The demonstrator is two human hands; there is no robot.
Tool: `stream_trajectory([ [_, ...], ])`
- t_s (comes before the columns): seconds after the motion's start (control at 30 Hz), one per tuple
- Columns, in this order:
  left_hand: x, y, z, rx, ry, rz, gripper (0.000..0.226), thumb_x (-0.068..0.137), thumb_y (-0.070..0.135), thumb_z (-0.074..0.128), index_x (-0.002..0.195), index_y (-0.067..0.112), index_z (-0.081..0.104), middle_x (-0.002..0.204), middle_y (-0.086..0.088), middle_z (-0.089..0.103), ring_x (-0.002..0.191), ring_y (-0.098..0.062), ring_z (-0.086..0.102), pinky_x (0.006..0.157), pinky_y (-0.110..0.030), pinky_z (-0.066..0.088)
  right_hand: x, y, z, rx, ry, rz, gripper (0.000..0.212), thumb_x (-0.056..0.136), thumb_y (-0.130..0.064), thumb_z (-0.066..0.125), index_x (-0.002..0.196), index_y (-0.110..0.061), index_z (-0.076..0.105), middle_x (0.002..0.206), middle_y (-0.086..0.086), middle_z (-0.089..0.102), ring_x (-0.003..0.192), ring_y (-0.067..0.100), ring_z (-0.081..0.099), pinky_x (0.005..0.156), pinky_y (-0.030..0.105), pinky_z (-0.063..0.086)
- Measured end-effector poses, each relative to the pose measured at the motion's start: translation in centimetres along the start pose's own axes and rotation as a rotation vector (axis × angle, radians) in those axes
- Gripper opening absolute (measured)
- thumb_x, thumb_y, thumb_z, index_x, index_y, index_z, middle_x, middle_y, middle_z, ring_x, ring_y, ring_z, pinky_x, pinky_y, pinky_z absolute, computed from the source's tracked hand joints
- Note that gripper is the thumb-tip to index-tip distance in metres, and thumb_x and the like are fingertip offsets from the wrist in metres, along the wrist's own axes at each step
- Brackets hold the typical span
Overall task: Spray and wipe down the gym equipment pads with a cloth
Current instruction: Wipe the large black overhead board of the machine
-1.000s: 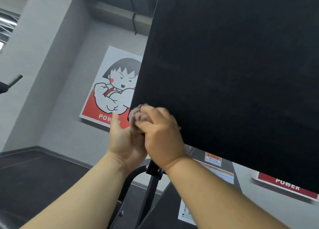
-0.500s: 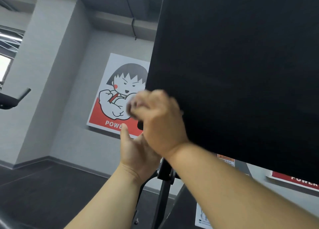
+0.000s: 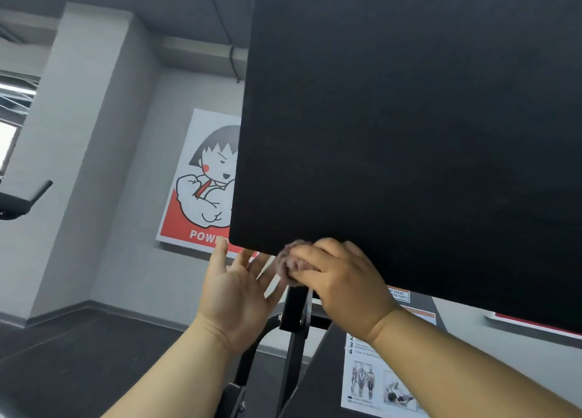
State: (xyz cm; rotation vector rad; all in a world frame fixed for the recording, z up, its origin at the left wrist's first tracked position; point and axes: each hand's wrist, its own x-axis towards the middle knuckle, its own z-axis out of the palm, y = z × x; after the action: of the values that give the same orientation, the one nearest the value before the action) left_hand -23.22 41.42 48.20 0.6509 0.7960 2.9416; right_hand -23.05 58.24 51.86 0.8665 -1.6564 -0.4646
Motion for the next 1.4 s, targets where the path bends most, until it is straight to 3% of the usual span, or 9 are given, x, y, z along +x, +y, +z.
stream_trajectory([
  [0.3,-2.6,-6.4,7.9,0.283,0.143,-0.171,0.056,0.101,0.054,0.036,0.132,0.01,0.051,0.113,-0.011,0.071,0.1,-0.025,0.067,0.078,-0.035,0.048,-9.6,7.5,-6.8,-0.087,-0.21,0.111,0.044,0.054,-0.008,0.091,0.091,-0.027,0.078,0.117,-0.007,0.068,0.099,0.018,0.048,0.07,0.035,0.054],
  [0.43,-3.9,-7.0,12.5,0.549,0.1,-0.102,0.03,0.1,0.032,0.043,0.109,0.012,0.063,0.084,-0.002,0.077,0.085,-0.019,0.072,0.07,-0.029,0.049,-10.0,11.1,-12.8,-0.115,-0.014,0.212,0.03,0.071,0.002,0.073,0.095,-0.016,0.077,0.113,0.006,0.068,0.093,0.024,0.051,0.075,0.039,0.053],
  [0.53,-4.5,-4.8,17.4,0.782,0.033,0.307,0.019,0.095,0.019,0.049,0.101,0.02,0.067,0.09,0.008,0.076,0.086,-0.01,0.071,0.074,-0.025,0.049,-4.9,14.5,-19.2,-0.064,0.395,0.436,0.035,0.088,-0.005,0.046,0.111,-0.01,0.072,0.12,0.014,0.058,0.103,0.03,0.054,0.089,0.039,0.049],
  [0.63,-3.6,-1.6,21.5,1.284,-0.023,1.15,0.031,0.093,0.021,0.05,0.122,0.029,0.059,0.127,0.014,0.057,0.122,-0.01,0.05,0.101,-0.023,0.036,0.6,17.2,-23.6,-0.078,0.702,0.649,0.037,0.084,-0.005,0.048,0.115,-0.011,0.067,0.129,0.013,0.049,0.117,0.03,0.05,0.095,0.03,0.044],
  [0.77,0.7,0.8,22.8,1.771,-0.041,1.657,0.061,0.09,0.028,0.045,0.15,0.025,0.032,0.164,-0.002,0.012,0.149,-0.022,0.01,0.12,-0.037,0.002,2.1,16.2,-20.5,-0.157,0.667,0.669,0.03,0.086,-0.001,0.055,0.111,-0.012,0.066,0.121,0.011,0.054,0.109,0.026,0.046,0.086,0.02,0.032],
  [0.93,2.5,-1.8,20.9,1.965,0.055,1.579,0.072,0.091,0.04,0.034,0.156,0.02,0.009,0.163,-0.003,-0.011,0.15,-0.021,-0.016,0.119,-0.041,-0.014,-3.0,14.1,-16.4,-0.061,0.426,0.443,0.023,0.09,-0.006,0.055,0.1,-0.014,0.073,0.118,0.008,0.06,0.098,0.023,0.053,0.088,0.016,0.035],
  [1.07,-1.1,-5.2,20.8,1.749,-0.464,1.533,0.051,0.089,0.032,0.046,0.137,0.017,0.049,0.151,-0.006,0.041,0.138,-0.021,0.038,0.115,-0.041,0.029,-5.6,11.6,-18.1,0.428,0.216,0.549,0.035,0.092,-0.004,0.048,0.113,-0.02,0.071,0.118,-0.002,0.061,0.103,0.009,0.061,0.09,0.018,0.049],
  [1.27,-5.1,-5.8,23.5,1.207,-0.345,0.5,0.058,0.08,0.033,0.077,0.132,0.031,0.051,0.114,0.014,0.065,0.091,-0.005,0.065,0.081,-0.023,0.052,-6.2,12.2,-24.1,0.878,0.135,0.985,0.018,0.094,-0.03,0.063,0.109,-0.025,0.053,0.09,-0.003,0.071,0.078,0.003,0.069,0.068,0.021,0.057],
  [1.4,-6.9,-5.2,24.6,1.221,-0.359,0.323,0.006,0.088,0.021,0.068,0.094,0.02,0.07,0.087,-0.001,0.072,0.086,-0.011,0.065,0.079,-0.025,0.049,-6.5,11.5,-25.8,1.016,0.081,1.03,0.018,0.099,-0.034,0.054,0.103,-0.025,0.069,0.091,-0.002,0.076,0.084,0.013,0.073,0.072,0.027,0.057],
])
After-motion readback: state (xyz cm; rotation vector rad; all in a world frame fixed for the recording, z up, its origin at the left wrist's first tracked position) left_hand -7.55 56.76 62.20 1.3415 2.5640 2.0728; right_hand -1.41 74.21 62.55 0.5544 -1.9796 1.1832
